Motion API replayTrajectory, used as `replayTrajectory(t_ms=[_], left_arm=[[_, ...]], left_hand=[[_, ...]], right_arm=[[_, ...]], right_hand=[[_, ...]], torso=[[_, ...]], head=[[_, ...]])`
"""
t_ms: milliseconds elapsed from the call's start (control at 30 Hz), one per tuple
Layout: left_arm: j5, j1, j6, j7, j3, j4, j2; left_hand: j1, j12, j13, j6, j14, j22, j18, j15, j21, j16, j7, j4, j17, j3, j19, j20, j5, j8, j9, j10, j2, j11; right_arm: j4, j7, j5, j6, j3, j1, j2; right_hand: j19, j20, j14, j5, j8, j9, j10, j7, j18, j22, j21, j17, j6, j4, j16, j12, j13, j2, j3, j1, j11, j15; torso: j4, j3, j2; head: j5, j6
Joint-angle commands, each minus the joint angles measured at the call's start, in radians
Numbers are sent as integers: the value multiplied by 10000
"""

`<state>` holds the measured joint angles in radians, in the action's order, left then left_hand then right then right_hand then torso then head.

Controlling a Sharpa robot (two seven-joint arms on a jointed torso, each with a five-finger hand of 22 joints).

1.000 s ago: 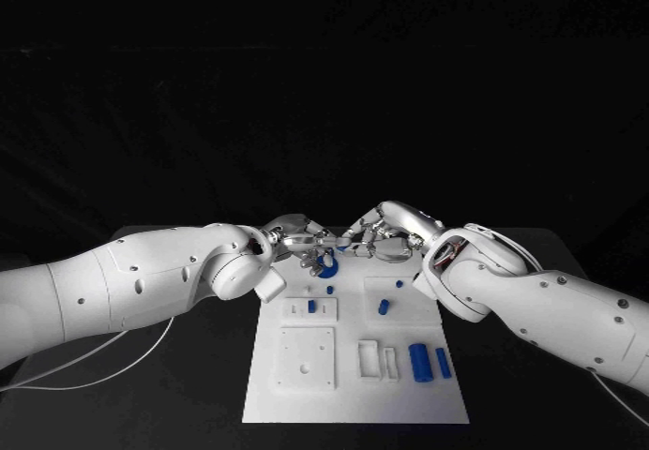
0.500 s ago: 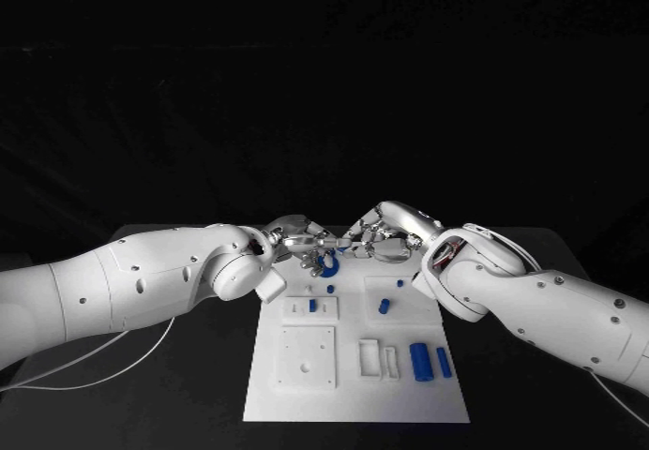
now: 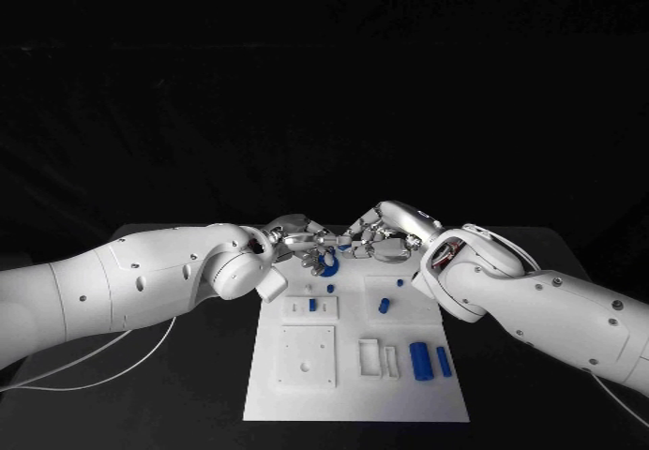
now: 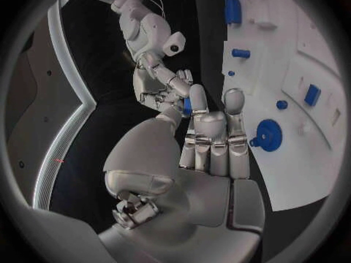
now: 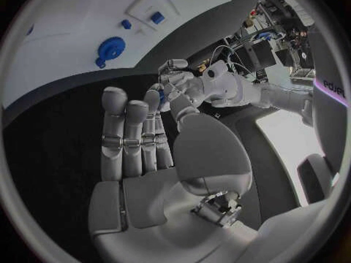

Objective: Assemble the parts on the task board

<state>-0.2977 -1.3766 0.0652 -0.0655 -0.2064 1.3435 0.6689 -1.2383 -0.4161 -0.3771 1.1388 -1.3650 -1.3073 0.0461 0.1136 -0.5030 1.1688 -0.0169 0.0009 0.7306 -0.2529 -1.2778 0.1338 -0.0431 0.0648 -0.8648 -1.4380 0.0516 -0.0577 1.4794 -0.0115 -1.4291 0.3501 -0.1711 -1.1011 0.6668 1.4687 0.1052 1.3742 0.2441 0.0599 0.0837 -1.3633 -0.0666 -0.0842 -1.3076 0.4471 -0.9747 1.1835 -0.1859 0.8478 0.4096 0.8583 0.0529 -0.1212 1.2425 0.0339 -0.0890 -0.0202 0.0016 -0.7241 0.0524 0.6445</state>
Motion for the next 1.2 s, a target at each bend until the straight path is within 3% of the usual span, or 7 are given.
replayTrajectory(t_ms=[33,333,733,867,900,1100,1200], left_arm=[[273,-31,-36,-162,33,24,-37],[284,-31,-74,-148,32,23,-33],[314,-31,-159,-66,29,0,-22],[334,-31,-158,-23,25,-6,-23],[344,-31,-156,-10,24,-8,-24],[413,-32,-163,85,17,-22,-25],[461,-32,-161,111,15,-31,-24]], left_hand=[[-498,68,3,165,-4,-197,-91,5,45,-12,67,-40,9,37,20,10,-53,39,-29,-50,421,-6],[-503,87,5,166,7,-197,-93,4,40,-27,66,-54,1,38,27,10,-54,37,-36,-55,422,-5],[-493,117,6,129,60,-196,-92,-14,41,-106,50,-84,-97,20,57,-8,-59,13,28,-10,361,13],[-447,118,-2,94,80,-194,-81,-26,48,-173,38,-78,-187,31,76,-24,-58,11,375,28,264,23],[-426,106,-12,152,70,-192,-65,-32,50,-207,35,-72,-233,40,82,-36,-59,90,889,43,218,28],[-260,120,-7,5,90,-188,-67,-44,60,-237,4,44,-293,169,81,-42,-60,-16,1060,84,159,43],[-176,94,-27,69,95,-184,-55,-50,79,-251,13,126,-331,313,73,-54,-56,10,1617,116,116,47]], right_arm=[[24,-17,-295,-58,31,35,-36],[7,-20,-303,1,35,38,-45],[19,40,-183,30,36,55,-35],[26,56,-98,33,36,58,-31],[29,60,-75,34,36,59,-30],[36,64,9,5,36,64,-21],[32,55,23,-24,36,65,-18]], right_hand=[[357,1,-30,56,38,17,34,-10,-41,-480,-31,-8,-57,-24,-41,-27,-15,-5,53,107,-12,30],[391,27,21,-259,58,90,17,91,-18,-526,143,-81,296,-168,41,-36,-31,-269,-391,188,39,-5],[415,111,138,-372,66,587,-89,269,100,-599,606,-321,876,-366,257,-43,-48,-300,-1564,-74,124,-72],[413,142,167,-397,47,885,-157,332,151,-606,724,-420,956,-306,313,-63,-58,-274,-1606,-120,148,-92],[414,143,171,-399,45,910,-161,337,154,-608,740,-428,958,-300,317,-64,-56,-274,-1602,-120,150,-93],[420,162,216,-338,47,1151,-212,392,189,-625,888,-511,1007,-251,354,-77,-40,-271,-1493,-109,171,-111],[422,167,228,-312,46,1214,-229,408,199,-634,947,-539,1022,-242,367,-85,-36,-265,-1455,-112,177,-115]], torso=[[-1,1,-1],[-1,1,-1],[-1,4,-1],[-2,4,0],[-1,5,-1],[-7,2,1],[-7,2,-2]], head=[[-6,12],[-6,12],[-5,44],[-1,46],[-1,49],[-1,54],[-2,59]])
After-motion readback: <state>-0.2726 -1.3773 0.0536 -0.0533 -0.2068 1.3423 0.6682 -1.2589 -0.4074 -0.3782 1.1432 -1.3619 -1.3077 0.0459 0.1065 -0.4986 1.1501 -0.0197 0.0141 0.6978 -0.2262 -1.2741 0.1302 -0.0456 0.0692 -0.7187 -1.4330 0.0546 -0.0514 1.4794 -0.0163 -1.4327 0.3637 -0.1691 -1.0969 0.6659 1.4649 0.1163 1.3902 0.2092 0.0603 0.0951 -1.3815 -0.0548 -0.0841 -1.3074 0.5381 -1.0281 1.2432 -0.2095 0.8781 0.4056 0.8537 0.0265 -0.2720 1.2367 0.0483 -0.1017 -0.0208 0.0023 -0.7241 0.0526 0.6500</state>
